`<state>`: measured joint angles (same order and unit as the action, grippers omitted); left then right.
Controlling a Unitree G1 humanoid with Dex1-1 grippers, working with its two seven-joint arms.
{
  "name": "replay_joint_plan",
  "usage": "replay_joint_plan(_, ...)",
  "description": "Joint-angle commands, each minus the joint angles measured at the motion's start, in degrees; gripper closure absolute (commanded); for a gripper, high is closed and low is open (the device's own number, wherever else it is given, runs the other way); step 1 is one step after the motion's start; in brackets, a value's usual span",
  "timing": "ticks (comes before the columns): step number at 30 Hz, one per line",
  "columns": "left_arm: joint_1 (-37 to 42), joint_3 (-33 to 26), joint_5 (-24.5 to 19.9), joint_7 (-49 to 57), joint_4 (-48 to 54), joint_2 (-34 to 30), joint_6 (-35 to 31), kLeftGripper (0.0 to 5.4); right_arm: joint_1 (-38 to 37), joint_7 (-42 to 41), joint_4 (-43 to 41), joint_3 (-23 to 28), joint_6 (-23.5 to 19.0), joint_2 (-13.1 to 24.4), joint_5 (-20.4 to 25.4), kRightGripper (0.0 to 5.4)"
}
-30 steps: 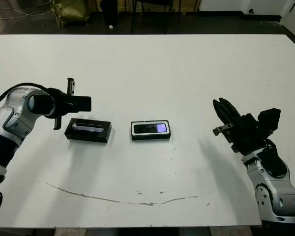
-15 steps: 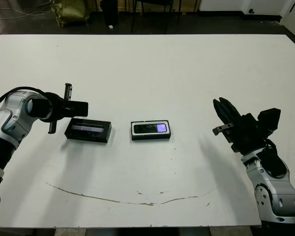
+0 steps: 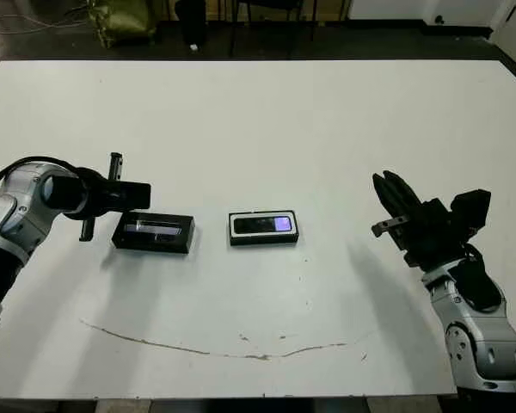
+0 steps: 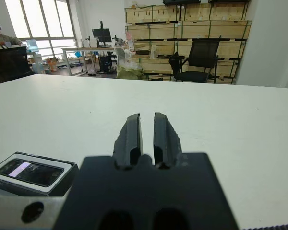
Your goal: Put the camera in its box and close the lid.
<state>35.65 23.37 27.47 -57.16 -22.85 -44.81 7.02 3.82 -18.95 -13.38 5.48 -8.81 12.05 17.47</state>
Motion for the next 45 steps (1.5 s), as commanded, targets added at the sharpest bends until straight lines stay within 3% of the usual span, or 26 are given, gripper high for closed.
replay_joint_plan(1, -2.7, 0.3, 0.3, -1.1, 1.6, -1.0, -1.0, 5.38, -0.9, 0.1, 1.0, 0.0, -0.4, -0.1, -0.1, 5.40)
replay_joint_plan(5, -3.8, 0.0, -0.4, -1.7, 3.5, -2.0, 0.4, 5.38, -1.0, 0.3, 0.5, 0.1, -1.0, -0.2, 0.0, 5.40)
replay_joint_plan(17, -6.0, -2.7, -2.7, -8.5, 10.6, -4.9, -5.2, 5.38, -0.7, 0.1, 0.7, 0.1, -0.7, -0.2, 0.0, 5.40)
replay_joint_plan(36, -5.2, -3.5, -2.5, -11.7, 13.6, -7.4, -10.4, 5.38, -0.9, 0.2, 0.4, 0.2, -1.4, -0.1, 0.4, 5.40)
replay_joint_plan(45, -6.9, -4.0, -5.7, -12.3, 12.3, -7.3, -11.1, 5.38, -0.6, 0.2, 1.0, 0.2, -1.1, -0.1, 0.1, 5.40)
